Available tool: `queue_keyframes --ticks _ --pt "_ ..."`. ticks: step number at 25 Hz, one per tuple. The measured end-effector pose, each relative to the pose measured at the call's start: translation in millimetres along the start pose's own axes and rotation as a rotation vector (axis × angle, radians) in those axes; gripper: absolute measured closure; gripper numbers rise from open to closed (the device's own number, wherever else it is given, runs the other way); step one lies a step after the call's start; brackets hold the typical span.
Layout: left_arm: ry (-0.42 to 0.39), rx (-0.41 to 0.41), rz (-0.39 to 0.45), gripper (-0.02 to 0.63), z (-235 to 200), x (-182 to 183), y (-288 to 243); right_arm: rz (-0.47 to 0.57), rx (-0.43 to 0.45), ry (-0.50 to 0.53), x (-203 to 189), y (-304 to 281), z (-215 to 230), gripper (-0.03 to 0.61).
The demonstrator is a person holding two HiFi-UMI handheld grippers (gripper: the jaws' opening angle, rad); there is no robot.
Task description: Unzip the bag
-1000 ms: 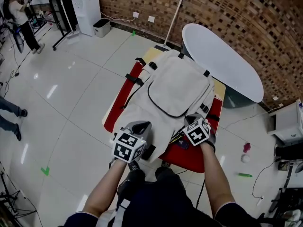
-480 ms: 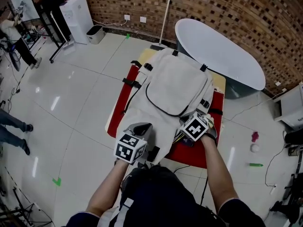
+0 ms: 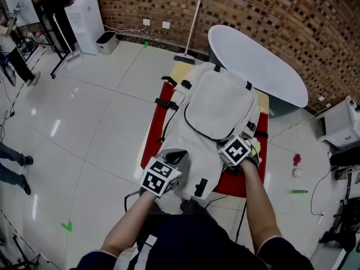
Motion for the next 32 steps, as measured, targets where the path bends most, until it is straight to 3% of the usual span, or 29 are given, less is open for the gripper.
queue_keyframes --ticks 5,12,18,25,32 --pt "-0.038 -0.095 -0.014 0.614 -29 -4 23 -0.029 -0.066 -0.111 12 -8 -14 0.555" --pt "-0.084 -0.157 -0.033 0.614 -67 2 43 -0.001 -0.122 -0.221 46 -17 -28 0.554" --pt "-0.08 -0.199 -0.064 0.614 -90 13 32 0.093 -0.103 -0.299 69 -27 -31 0.554" --pt "-0.104 -0.178 -0.115 0.614 -120 25 -1 0.214 -0.06 -0.358 92 -43 -36 0.555" --pt "-0.141 -0.234 -0.16 0.614 -146 47 -23 0.259 -0.079 -0.481 114 -56 -35 0.555"
Point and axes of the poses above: the fingertips, and each gripper's own axes: y backward along the fingers, z to its right, x out of its top, the point moved 10 cm from there along y, backward along the fingers, and after that the axes turned 1 degree about x, right-handed, at the moved point
